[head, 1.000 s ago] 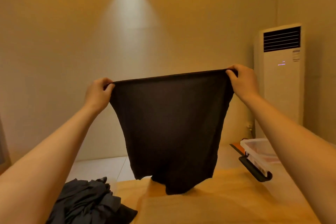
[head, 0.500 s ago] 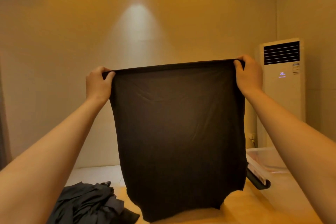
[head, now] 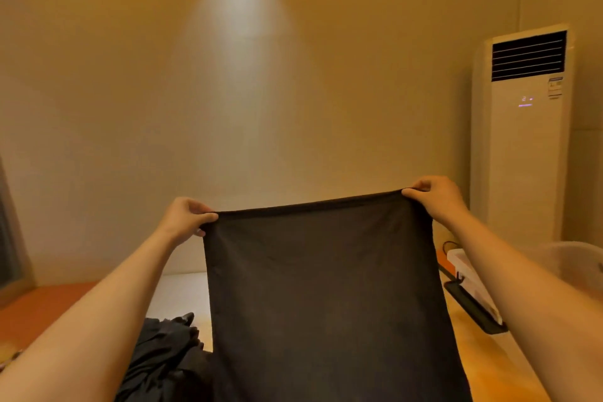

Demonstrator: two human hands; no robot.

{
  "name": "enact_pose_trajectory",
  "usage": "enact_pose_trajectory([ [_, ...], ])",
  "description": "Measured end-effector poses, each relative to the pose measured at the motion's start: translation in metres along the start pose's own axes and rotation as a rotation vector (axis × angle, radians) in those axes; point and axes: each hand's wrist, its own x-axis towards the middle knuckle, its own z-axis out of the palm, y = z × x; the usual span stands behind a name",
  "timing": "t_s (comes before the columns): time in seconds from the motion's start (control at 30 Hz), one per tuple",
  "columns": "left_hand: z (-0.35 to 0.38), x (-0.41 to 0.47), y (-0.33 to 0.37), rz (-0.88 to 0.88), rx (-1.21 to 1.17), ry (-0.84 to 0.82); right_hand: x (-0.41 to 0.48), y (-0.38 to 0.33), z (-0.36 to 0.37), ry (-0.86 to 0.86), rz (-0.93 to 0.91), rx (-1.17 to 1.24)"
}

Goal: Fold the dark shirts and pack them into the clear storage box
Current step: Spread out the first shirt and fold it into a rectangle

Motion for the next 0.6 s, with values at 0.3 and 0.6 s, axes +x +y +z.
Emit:
enact_pose_trajectory([
  [0.3,0.002,0.065,0.019,0.243,-0.049,0.325,0.073,-0.022,0.024,0.209,-0.095,0.061],
  [0.6,-0.044,0.029,0.058,0.451,-0.032,0.375,0.061,-0.080,-0.002,0.460,-0.367,0.245],
])
